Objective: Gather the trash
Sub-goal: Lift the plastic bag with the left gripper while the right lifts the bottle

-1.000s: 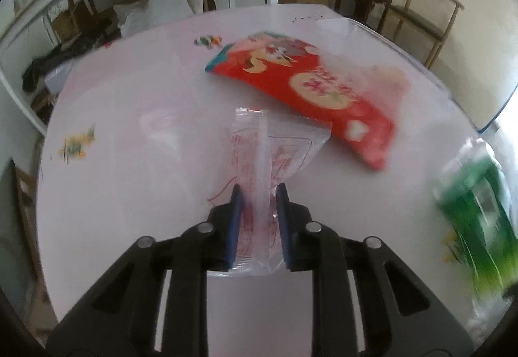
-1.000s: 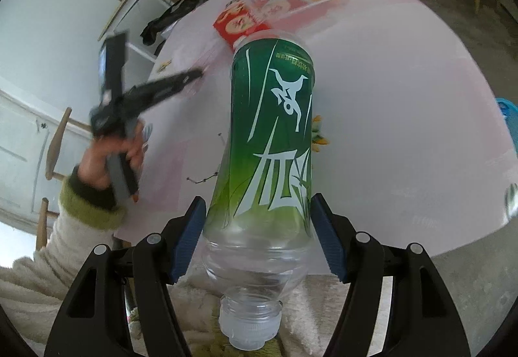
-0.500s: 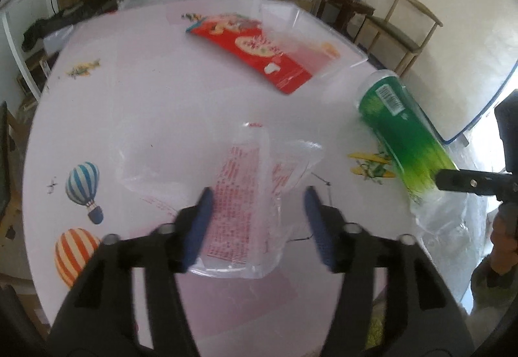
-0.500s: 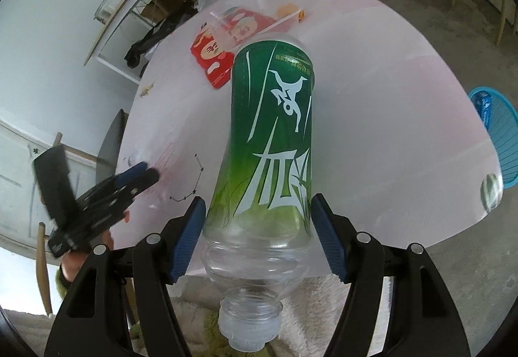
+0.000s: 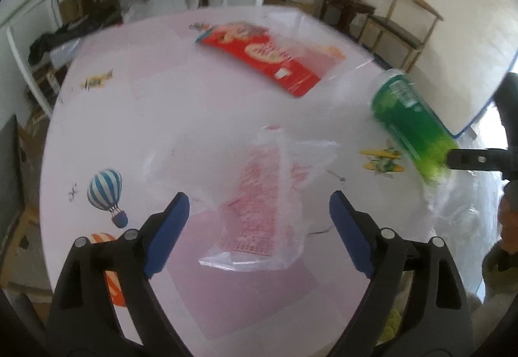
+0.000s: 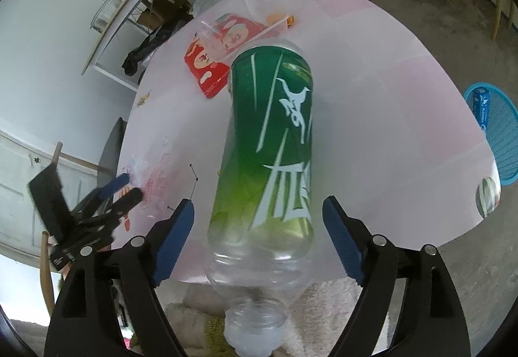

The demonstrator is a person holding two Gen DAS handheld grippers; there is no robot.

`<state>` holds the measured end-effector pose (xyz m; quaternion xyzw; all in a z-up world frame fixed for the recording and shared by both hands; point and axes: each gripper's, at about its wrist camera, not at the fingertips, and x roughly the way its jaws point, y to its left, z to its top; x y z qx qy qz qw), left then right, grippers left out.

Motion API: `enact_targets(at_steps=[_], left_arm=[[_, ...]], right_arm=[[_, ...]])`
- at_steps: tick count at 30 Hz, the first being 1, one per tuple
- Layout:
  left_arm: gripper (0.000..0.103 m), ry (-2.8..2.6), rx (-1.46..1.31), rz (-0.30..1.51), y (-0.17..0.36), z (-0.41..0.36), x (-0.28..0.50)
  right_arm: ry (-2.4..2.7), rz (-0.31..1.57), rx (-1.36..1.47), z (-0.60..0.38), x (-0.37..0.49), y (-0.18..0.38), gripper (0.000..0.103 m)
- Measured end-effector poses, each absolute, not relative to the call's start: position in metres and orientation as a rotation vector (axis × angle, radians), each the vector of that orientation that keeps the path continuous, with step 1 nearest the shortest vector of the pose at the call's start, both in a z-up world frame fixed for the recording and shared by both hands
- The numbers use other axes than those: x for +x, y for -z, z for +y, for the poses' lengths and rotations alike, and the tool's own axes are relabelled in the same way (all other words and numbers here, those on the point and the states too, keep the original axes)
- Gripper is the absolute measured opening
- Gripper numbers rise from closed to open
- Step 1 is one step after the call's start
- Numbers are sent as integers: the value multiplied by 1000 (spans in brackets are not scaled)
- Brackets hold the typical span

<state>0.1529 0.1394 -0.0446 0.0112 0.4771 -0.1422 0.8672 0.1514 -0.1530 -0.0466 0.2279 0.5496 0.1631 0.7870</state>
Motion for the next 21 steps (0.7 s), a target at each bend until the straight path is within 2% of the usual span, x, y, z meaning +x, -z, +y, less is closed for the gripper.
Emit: enact_targets(at_steps=[5, 11, 18, 21], left_arm=[[84, 310, -3, 1019, 55, 136, 166], [83, 308, 94, 1022, 62, 115, 170], [64, 282, 155, 1017, 70, 105, 171], [54, 274, 151, 1013, 68, 106, 172]], right_arm=[[-347, 1184, 476, -148, 158, 45, 81], [-338, 1189, 440, -139, 167, 49, 81], [-329, 1192, 382, -127, 169, 55, 81], [-326, 1192, 379, -125, 169, 58, 74]])
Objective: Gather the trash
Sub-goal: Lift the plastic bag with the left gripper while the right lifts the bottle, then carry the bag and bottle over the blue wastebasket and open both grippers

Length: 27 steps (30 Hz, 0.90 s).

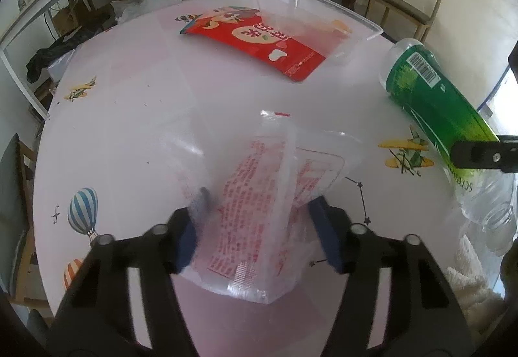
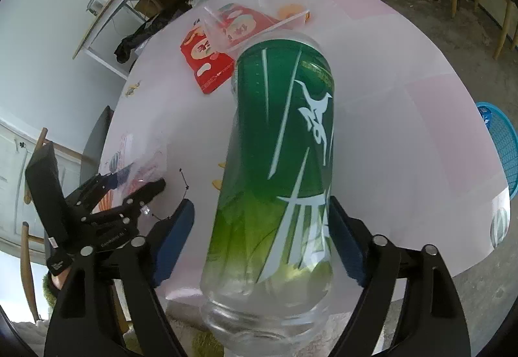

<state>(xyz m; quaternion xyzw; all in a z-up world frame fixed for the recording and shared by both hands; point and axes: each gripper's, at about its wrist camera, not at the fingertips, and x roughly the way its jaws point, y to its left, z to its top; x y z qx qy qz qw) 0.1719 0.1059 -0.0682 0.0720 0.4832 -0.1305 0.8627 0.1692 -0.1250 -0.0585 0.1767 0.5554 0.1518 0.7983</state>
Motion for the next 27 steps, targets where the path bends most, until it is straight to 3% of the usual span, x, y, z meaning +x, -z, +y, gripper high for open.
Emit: enact_targets(at_steps=[2, 6, 8, 18, 27], left_arm=[[44, 264, 148, 1010, 67, 107, 173], [27, 246, 107, 1015, 65, 115, 177], [24, 238, 86, 1016, 63, 118, 178], [21, 306, 4, 958, 27, 103, 170], [21, 544, 16, 883, -20, 14, 187]], right_arm=[[-324, 1201, 398, -127, 170, 62, 64], [-336, 1191, 468, -136, 168, 64, 63], [-340, 1185, 498, -141, 167, 66, 62], [-421, 1119, 678, -171, 153, 59, 62], [-360, 984, 802, -239, 123, 43, 62]])
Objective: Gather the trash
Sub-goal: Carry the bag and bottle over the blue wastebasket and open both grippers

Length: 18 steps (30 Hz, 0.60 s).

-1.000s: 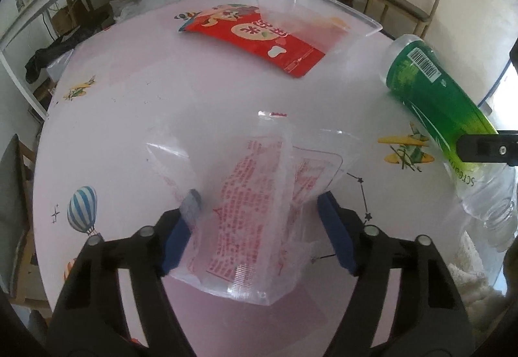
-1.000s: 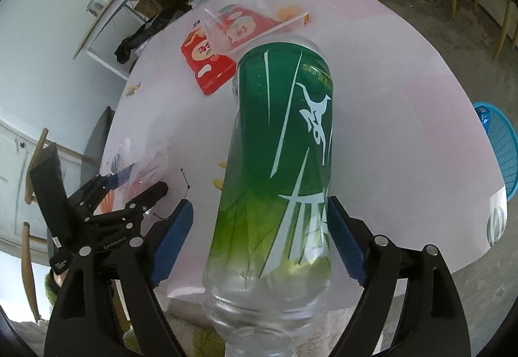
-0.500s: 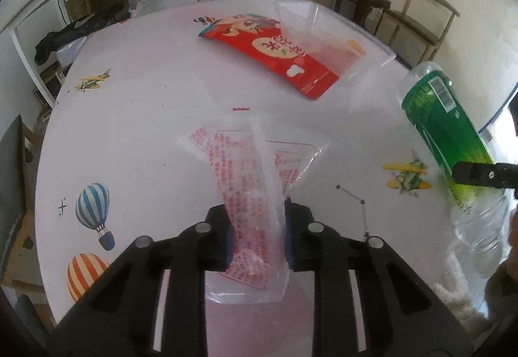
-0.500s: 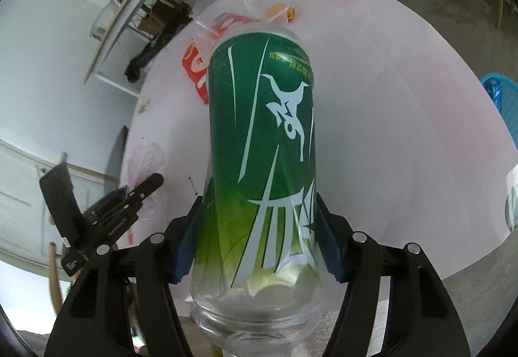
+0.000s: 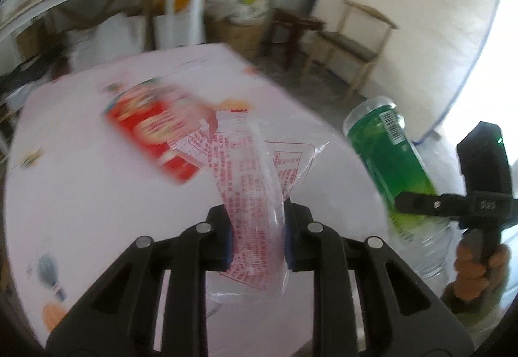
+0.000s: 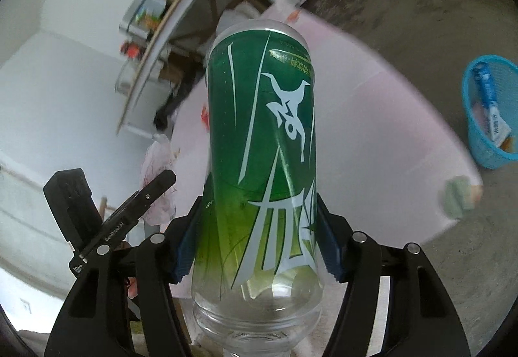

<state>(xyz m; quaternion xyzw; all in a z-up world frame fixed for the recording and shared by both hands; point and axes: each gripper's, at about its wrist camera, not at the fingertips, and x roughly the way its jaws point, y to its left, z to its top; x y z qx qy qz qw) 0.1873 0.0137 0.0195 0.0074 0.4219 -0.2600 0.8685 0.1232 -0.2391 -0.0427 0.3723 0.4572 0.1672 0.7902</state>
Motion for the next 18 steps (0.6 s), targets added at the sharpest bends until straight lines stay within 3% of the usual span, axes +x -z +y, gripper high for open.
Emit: enact_targets(at_steps=[9, 18], left_arm=[[22, 882, 43, 1021, -14, -161, 226], [25, 929, 131, 1443, 96, -337, 280]], right_arm=[[-70, 868, 956, -381, 66, 62, 62], [84, 974, 1224, -484, 69, 171, 62]])
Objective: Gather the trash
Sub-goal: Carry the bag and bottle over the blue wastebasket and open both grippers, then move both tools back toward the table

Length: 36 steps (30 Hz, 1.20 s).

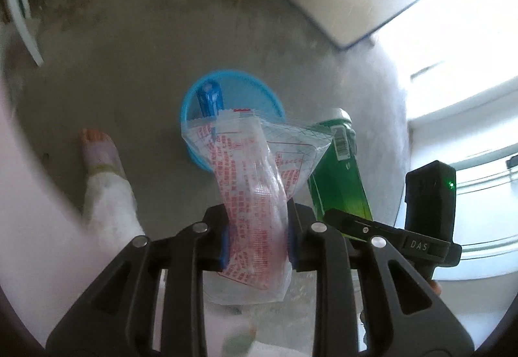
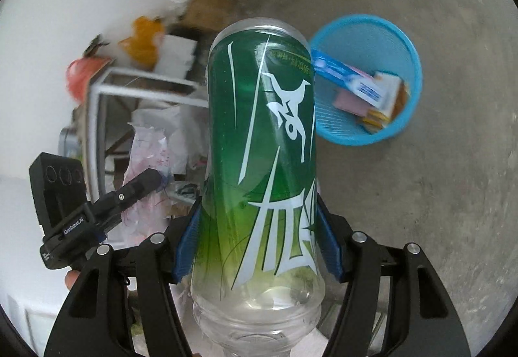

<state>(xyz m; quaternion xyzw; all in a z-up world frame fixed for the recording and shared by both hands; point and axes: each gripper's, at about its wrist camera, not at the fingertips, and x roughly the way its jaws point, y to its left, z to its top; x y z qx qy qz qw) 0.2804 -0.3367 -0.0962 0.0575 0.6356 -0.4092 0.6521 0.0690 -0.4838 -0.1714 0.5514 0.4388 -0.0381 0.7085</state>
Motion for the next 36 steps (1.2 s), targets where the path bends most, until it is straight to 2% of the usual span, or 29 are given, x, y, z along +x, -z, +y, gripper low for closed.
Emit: enact_targets(at_steps=[4, 6, 8, 9, 14, 22, 30, 36], left_arm=[[25, 889, 174, 1512, 134, -377, 301], [32, 879, 174, 1523, 147, -396, 310], [64, 868, 164, 1528, 158, -411, 319], [69, 858, 165, 1526, 162, -415, 318], [71, 852, 123, 1527, 163, -410, 325], [71, 879, 146, 1445, 133, -366, 314], [73, 949, 118, 1326, 75, -302, 276], [76, 939, 56, 1167, 28, -218, 251]], right_arm=[[133, 1047, 1330, -519, 95, 227, 62], [153, 1072, 1356, -539, 113, 251, 63], [212, 1083, 1358, -555, 126, 267, 67], [242, 1089, 1353, -565, 135, 279, 69], [353, 1134, 1299, -583, 144, 309, 72], [413, 1158, 1228, -574, 125, 308, 72], [392, 1124, 1160, -553, 102, 261, 72], [287, 1083, 1069, -519, 99, 192, 76]])
